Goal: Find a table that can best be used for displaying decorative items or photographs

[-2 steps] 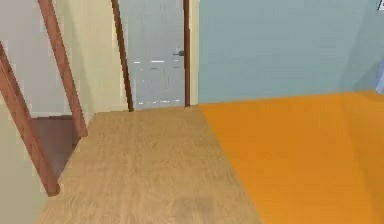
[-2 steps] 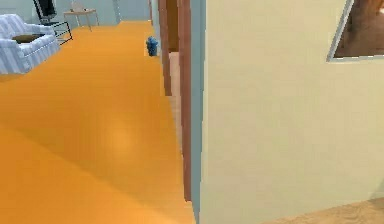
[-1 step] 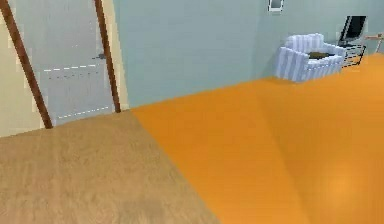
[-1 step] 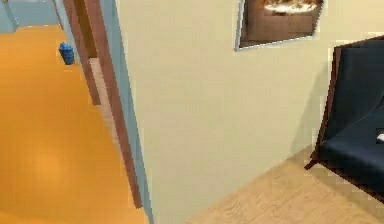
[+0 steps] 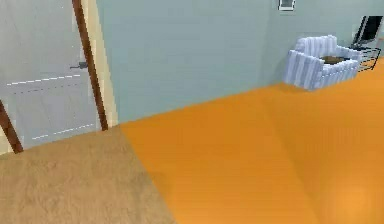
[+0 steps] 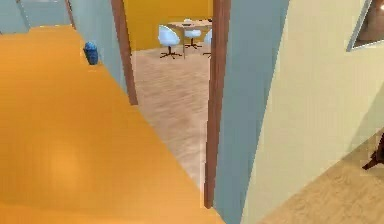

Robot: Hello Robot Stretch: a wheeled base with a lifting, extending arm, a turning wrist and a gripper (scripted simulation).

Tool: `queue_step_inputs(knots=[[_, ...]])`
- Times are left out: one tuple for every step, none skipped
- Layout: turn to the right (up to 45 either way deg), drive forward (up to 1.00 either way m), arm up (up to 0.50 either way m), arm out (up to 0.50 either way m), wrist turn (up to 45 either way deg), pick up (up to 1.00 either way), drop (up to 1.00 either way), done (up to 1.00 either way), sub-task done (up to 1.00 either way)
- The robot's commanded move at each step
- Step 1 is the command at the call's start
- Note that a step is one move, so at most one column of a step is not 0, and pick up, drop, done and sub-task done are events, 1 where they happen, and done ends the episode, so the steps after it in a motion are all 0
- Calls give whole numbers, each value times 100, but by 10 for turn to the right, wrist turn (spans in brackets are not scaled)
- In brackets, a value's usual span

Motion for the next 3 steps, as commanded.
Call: queue_step_inputs(knots=[[420,0,0,0,0,0,0,0,0],[0,100,0,0,0,0,0,0,0],[30,0,0,0,0,0,0,0,0]])
